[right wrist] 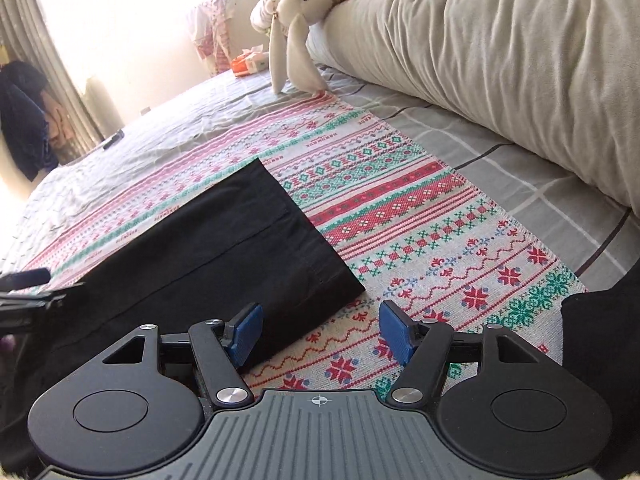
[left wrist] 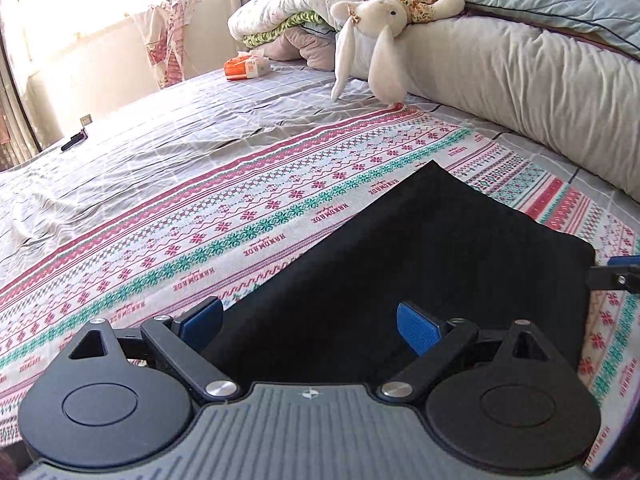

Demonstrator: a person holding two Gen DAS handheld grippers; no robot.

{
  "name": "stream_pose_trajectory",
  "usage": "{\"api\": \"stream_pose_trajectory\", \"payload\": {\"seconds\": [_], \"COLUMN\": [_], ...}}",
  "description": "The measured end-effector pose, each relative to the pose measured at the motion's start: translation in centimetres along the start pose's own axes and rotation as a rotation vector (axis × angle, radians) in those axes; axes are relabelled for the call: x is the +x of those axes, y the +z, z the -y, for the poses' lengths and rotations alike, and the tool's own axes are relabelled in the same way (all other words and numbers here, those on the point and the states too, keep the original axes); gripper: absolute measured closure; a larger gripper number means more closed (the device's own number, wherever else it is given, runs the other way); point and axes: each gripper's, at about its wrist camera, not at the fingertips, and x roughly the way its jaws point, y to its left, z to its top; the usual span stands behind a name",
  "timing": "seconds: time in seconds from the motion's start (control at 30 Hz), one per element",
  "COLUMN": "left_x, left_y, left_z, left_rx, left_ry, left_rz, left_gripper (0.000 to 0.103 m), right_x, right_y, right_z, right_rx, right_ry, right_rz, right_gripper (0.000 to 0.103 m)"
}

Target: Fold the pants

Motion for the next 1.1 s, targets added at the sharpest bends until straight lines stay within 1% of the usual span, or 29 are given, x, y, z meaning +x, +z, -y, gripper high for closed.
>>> {"api": "stream_pose_trajectory", "payload": {"seconds": [0.07, 0.17, 0.23, 0.3, 0.33, 0.37, 0.4, 0.43, 0.47, 0.5, 0.53, 0.57, 0.6, 0.67, 0.73, 0.87, 0.97, 1.03, 1.1], "left_x": [2.8, 5.9, 7.2, 8.5, 8.9, 9.5, 9.8, 9.9, 10.1, 10.2, 10.2, 10.3, 10.4, 10.2, 9.9, 10.0, 10.8, 11.6, 11.6], "left_y": [1.2, 2.5, 3.4, 4.5, 5.0, 5.5, 5.8, 6.0, 6.3, 6.5, 6.7, 7.1, 7.3, 7.5, 7.7, 8.0, 7.7, 7.3, 7.0], "left_z": [-0.1, -0.3, -0.7, -0.7, -0.7, -0.6, -0.5, -0.3, 0.1, 0.5, 0.8, 1.1, 1.4, 2.2, 2.9, 3.5, 3.7, 3.9, 4.3], "left_rx": [0.011, 0.020, 0.015, -0.009, -0.021, -0.033, -0.044, -0.053, -0.047, -0.029, -0.015, -0.016, -0.020, 0.004, 0.027, 0.017, 0.002, -0.006, -0.006], "left_ry": [0.005, 0.003, -0.031, -0.077, -0.096, -0.124, -0.156, -0.181, -0.197, -0.211, -0.232, -0.260, -0.268, -0.209, -0.157, -0.106, -0.054, -0.029, 0.003], "left_rz": [-0.023, -0.042, -0.026, -0.033, -0.039, -0.049, -0.058, -0.067, -0.073, -0.075, -0.076, -0.086, -0.093, -0.079, -0.041, 0.030, 0.057, 0.052, 0.072], "left_gripper": [0.000, 0.000, 0.000, 0.001, 0.002, 0.006, 0.011, 0.014, 0.019, 0.030, 0.039, 0.062, 0.075, 0.076, 0.076, 0.076, 0.076, 0.075, 0.067], "right_x": [0.2, 0.5, 0.8, 1.1, 1.2, 1.2, 1.3, 1.3, 1.4, 1.5, 1.6, 1.5, 1.4, 1.0, 0.5, 0.5, 1.6, 2.4, 3.1], "right_y": [-0.1, 0.0, 0.3, 0.3, 0.3, 0.2, 0.2, 0.2, 0.2, 0.2, 0.2, 0.1, 0.1, 0.2, 0.5, 1.4, 2.0, 2.0, 1.5], "right_z": [-0.3, 0.0, 0.2, 0.4, 0.5, 0.6, 0.7, 0.6, 0.5, 0.4, 0.4, 0.3, 0.2, 0.1, 0.1, -0.5, -0.6, -0.7, -0.7], "right_rx": [-0.052, -0.039, -0.017, -0.006, -0.003, -0.002, -0.004, -0.010, -0.020, -0.027, -0.026, -0.025, -0.026, -0.020, 0.002, -0.028, 0.005, 0.041, 0.065], "right_ry": [-0.016, -0.020, -0.022, -0.031, -0.035, -0.038, -0.042, -0.042, -0.040, -0.029, -0.015, -0.010, -0.017, -0.022, -0.020, -0.047, -0.056, -0.083, -0.119], "right_rz": [0.012, 0.041, 0.051, 0.068, 0.075, 0.085, 0.090, 0.089, 0.090, 0.084, 0.077, 0.083, 0.092, 0.119, 0.146, 0.179, 0.171, 0.164, 0.146], "right_gripper": [0.041, 0.045, 0.050, 0.058, 0.060, 0.066, 0.075, 0.079, 0.085, 0.090, 0.096, 0.097, 0.098, 0.099, 0.099, 0.099, 0.099, 0.099, 0.097]}}
